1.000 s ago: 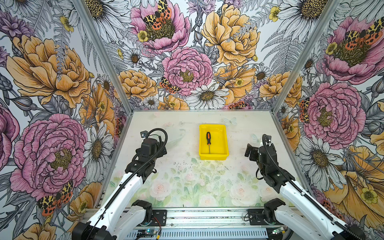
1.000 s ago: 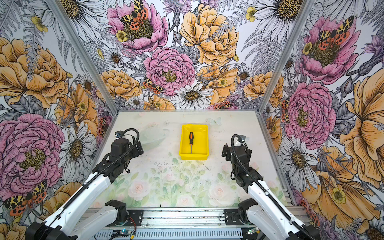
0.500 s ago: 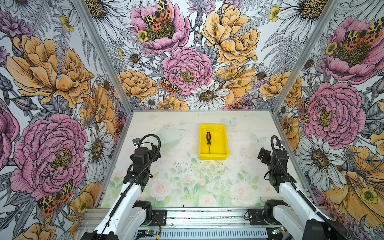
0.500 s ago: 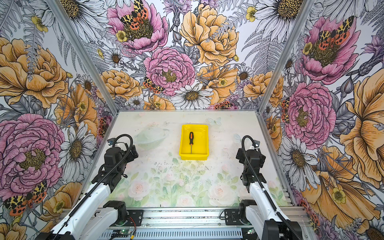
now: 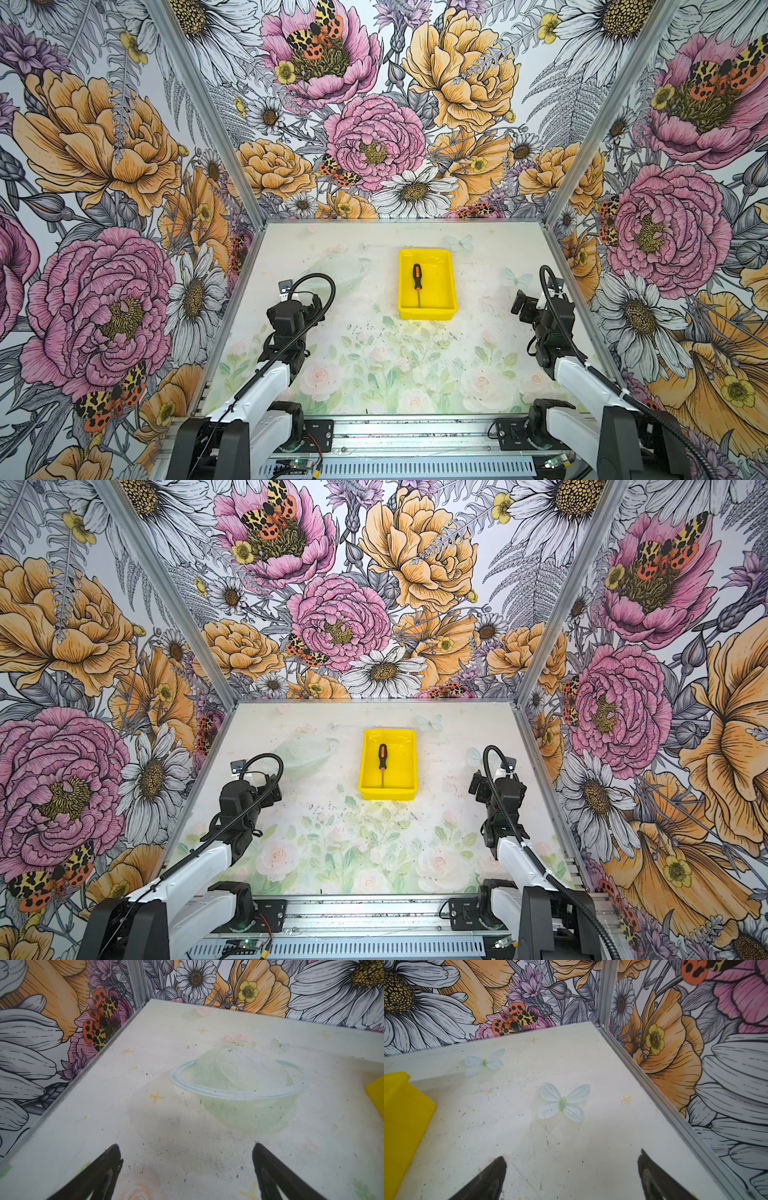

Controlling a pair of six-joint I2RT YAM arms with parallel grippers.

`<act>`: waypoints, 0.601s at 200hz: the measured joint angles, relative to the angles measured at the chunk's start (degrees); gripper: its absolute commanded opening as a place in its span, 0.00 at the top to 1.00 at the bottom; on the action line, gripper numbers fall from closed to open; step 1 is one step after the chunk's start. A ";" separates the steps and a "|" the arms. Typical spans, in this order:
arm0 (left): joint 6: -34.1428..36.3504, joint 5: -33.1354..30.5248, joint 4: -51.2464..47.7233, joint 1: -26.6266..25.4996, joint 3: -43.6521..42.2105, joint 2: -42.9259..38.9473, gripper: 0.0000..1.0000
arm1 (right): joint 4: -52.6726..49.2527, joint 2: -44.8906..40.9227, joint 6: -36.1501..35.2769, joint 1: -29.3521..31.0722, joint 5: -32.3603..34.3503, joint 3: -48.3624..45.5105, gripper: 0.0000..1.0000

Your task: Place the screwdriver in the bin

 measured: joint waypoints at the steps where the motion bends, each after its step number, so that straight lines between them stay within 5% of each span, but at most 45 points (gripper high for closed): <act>1: 0.04 0.00 0.35 0.00 0.02 0.31 0.01 | 0.13 0.20 0.00 0.00 0.00 0.00 0.00; 120: 4.11 0.04 21.46 1.14 5.09 19.17 0.01 | 14.01 20.46 1.22 -0.22 -1.27 7.98 0.00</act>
